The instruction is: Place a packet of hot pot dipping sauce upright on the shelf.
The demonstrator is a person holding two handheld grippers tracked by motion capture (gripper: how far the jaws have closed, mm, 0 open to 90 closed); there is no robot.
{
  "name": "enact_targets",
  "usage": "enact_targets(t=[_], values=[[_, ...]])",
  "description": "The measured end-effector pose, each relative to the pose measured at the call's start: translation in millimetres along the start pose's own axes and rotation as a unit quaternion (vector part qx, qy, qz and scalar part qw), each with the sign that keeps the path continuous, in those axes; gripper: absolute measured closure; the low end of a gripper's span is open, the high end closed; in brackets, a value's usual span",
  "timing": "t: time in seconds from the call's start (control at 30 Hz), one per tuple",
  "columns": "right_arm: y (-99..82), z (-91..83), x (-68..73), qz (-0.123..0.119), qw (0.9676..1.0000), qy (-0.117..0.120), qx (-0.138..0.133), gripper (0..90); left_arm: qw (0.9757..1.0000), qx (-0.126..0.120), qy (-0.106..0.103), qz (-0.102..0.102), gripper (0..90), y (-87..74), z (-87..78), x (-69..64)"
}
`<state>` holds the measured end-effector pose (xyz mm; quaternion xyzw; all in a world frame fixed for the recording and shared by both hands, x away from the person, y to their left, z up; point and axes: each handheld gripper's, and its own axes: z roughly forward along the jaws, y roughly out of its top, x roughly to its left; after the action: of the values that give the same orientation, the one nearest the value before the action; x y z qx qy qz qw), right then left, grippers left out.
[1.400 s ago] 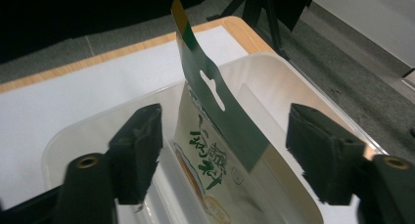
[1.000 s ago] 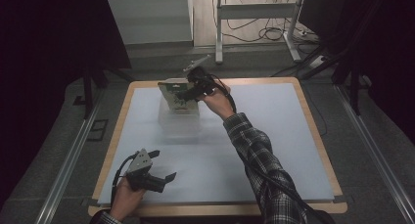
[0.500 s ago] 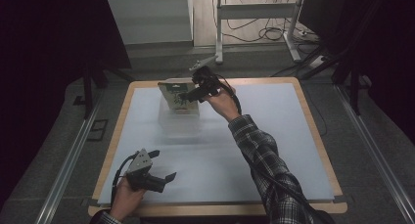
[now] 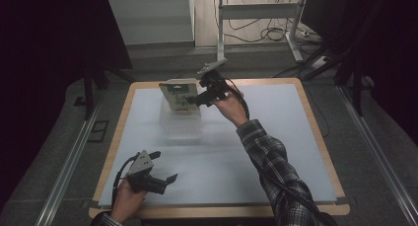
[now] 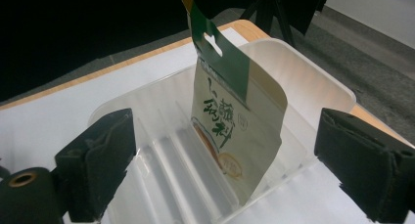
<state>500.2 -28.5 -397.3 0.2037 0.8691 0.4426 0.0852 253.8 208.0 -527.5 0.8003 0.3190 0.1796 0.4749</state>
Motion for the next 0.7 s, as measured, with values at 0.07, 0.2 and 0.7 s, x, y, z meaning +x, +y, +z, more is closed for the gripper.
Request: enact_targets(t=[0.07,0.2,0.7], values=[[-3.1,-1.6,-1.1,0.002,1.0,0.0,0.001,7.2,1.0,0.0,0.0,0.0,0.0,0.0,0.0,0.1],[-9.0,-5.0,-1.9,0.005,1.0,-0.002,0.001,5.8,1.0,0.0,0.0,0.0,0.0,-0.1,0.2,0.1],[-30.8,-14.4,-0.2,0.021,0.9997,0.006,-0.005,0.0,1.0,-0.002,-0.001,-0.001,0.0,-0.1,0.1,0.3]])
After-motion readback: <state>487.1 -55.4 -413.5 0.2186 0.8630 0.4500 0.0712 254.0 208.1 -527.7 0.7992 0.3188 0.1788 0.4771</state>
